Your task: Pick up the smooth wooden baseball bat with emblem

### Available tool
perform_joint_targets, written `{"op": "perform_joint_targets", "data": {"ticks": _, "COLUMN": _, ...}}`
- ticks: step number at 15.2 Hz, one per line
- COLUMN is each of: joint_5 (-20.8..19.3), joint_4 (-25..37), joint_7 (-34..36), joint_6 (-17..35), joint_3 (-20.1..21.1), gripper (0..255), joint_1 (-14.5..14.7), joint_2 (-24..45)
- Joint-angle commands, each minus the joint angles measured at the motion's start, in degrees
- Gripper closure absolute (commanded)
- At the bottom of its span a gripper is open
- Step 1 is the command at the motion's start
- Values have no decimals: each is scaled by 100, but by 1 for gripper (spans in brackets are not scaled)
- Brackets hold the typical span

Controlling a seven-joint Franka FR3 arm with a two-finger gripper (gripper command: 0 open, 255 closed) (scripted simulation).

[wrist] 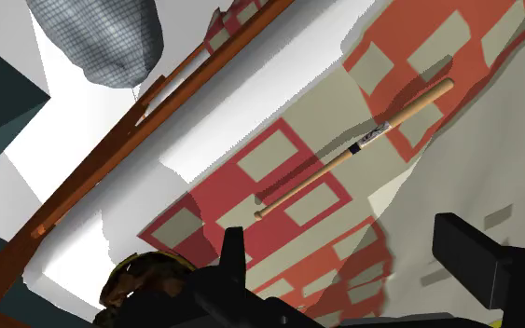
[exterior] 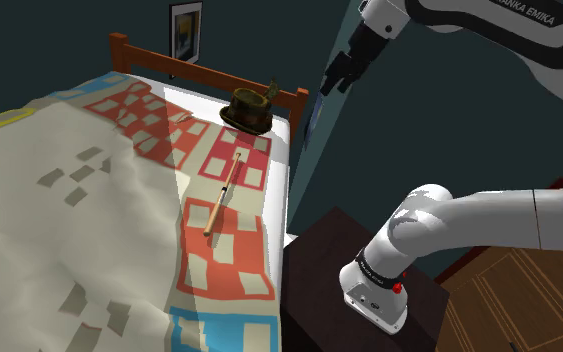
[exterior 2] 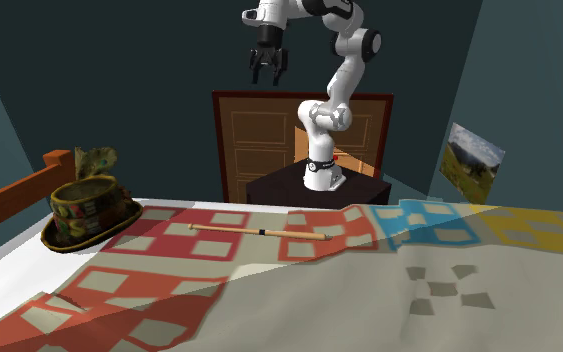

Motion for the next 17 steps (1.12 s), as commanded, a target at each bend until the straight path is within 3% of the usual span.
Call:
{"op": "perform_joint_targets", "data": {"ticks": 1, "joint_5": 0, "joint_4": 0, "joint_7": 0, "joint_6": 0, "joint_3": 0, "gripper": 0, "joint_1": 0, "joint_2": 0}}
{"op": "perform_joint_targets", "data": {"ticks": 9, "joint_5": 343, "joint_4": -664, "joint_7": 1653, "joint_6": 1084, "joint_3": 880, "gripper": 0, "joint_1": -266, "joint_2": 736}}
{"op": "perform_joint_targets", "data": {"ticks": 17, "joint_5": 498, "joint_4": -792, "joint_7": 3345, "joint_6": 2189, "joint_3": 1741, "gripper": 0, "joint_1": -580, "joint_2": 2046}}
